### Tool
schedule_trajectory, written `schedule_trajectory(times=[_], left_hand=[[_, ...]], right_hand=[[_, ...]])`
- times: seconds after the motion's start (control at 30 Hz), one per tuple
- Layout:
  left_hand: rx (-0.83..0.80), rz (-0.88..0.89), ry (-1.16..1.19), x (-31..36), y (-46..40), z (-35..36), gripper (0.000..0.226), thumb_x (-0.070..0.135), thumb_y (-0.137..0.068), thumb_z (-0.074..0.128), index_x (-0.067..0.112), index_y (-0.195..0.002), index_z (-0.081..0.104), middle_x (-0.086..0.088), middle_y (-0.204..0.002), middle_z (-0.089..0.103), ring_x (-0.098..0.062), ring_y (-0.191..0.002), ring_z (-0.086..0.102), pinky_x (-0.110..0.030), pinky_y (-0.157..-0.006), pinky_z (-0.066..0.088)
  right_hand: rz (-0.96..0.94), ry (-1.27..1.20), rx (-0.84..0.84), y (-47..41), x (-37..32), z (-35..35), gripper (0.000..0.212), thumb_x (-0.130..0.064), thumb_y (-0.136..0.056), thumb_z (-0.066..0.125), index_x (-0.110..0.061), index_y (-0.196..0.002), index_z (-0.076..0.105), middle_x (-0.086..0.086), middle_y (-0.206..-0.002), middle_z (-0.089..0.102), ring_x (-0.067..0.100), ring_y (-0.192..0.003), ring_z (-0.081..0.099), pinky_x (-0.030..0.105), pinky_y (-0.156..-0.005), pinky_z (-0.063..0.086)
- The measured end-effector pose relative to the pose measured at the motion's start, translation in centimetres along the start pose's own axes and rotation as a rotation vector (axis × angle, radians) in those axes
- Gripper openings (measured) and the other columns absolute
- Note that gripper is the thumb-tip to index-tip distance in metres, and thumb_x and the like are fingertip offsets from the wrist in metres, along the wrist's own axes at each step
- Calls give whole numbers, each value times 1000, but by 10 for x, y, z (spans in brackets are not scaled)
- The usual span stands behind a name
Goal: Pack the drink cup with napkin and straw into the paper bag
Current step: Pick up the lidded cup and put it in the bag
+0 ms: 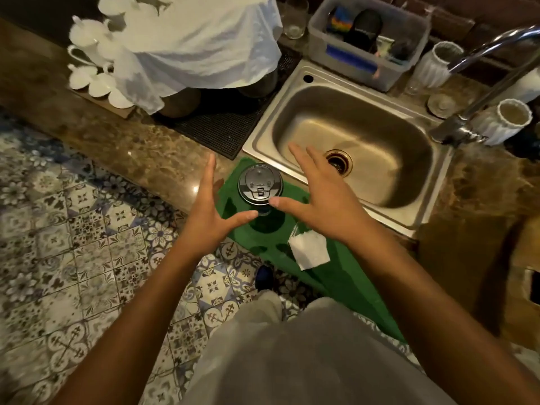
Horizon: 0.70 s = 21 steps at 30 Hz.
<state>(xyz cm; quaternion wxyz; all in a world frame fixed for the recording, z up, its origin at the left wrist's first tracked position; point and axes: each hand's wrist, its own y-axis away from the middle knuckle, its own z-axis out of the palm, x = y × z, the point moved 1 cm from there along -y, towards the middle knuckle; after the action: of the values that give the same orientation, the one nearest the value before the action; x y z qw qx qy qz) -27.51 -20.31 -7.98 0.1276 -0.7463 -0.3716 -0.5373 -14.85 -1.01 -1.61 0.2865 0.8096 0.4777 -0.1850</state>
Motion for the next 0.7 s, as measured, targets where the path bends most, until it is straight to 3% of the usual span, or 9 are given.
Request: schedule_trajectory(times=[0.07,0.1,0.2,0.27,0.37,0.47,0.53,0.6,0.7], left_hand=[[-49,7,8,-4,-4,0,125,42,-74,83,36,-159,-8,15,-167,3,20,-143,18,-13,-118,25],[-79,-5,37,-6,-6,0,123,37,-76,82,35,-159,-8,13,-168,3,20,-142,20,-12,-117,26],[-169,-31,113,-14,-13,1,116,36,-80,79,40,-160,-6,9,-170,7,-2,-151,24,-37,-124,27],[-182,-17,79,-21,-19,2,111,38,-84,77,36,-161,-3,7,-170,11,-4,-154,18,-44,-125,24],[-184,-10,33,-26,-28,6,105,33,-87,77,36,-161,2,12,-168,16,-2,-154,17,-43,-126,22],[-235,-19,21,-30,-35,11,101,28,-86,78,40,-160,10,33,-154,30,13,-144,28,-26,-120,28],[-249,-32,11,-31,-38,13,98,26,-85,80,42,-158,17,41,-145,33,19,-136,34,-19,-114,31],[-234,-36,13,-28,-42,13,94,27,-84,81,41,-156,23,38,-143,38,13,-135,40,-24,-115,35],[-201,-7,31,-18,-44,12,91,29,-82,81,38,-155,28,24,-148,45,1,-139,43,-39,-119,37]], right_hand=[[-7,-97,-41,-13,-4,14,100,-66,-83,69,-42,-160,11,2,-171,14,24,-157,16,44,-121,26],[-9,-148,-56,-18,-5,20,99,-63,-83,70,-40,-160,13,0,-170,18,22,-155,20,40,-121,27],[18,-253,-73,-28,-5,35,99,-60,-84,71,-32,-162,16,-4,-167,27,15,-150,30,32,-118,30],[58,-297,-76,-32,-5,42,96,-61,-87,67,-32,-162,16,-5,-166,30,14,-150,33,29,-115,31],[97,-344,-92,-34,-6,48,89,-61,-90,63,-36,-161,16,-11,-158,42,6,-139,42,30,-112,35],[142,-407,-129,-37,-5,53,86,-56,-90,67,-42,-159,17,-24,-137,48,-3,-123,45,21,-101,37],[173,-431,-142,-38,-2,57,90,-55,-88,69,-45,-159,14,-18,-146,50,4,-127,50,27,-106,41],[180,-424,-145,-40,2,57,93,-55,-87,72,-45,-159,12,-11,-153,49,11,-135,50,35,-113,42],[170,-428,-143,-41,6,51,93,-51,-88,73,-45,-159,14,-11,-149,52,13,-134,52,36,-112,44]])
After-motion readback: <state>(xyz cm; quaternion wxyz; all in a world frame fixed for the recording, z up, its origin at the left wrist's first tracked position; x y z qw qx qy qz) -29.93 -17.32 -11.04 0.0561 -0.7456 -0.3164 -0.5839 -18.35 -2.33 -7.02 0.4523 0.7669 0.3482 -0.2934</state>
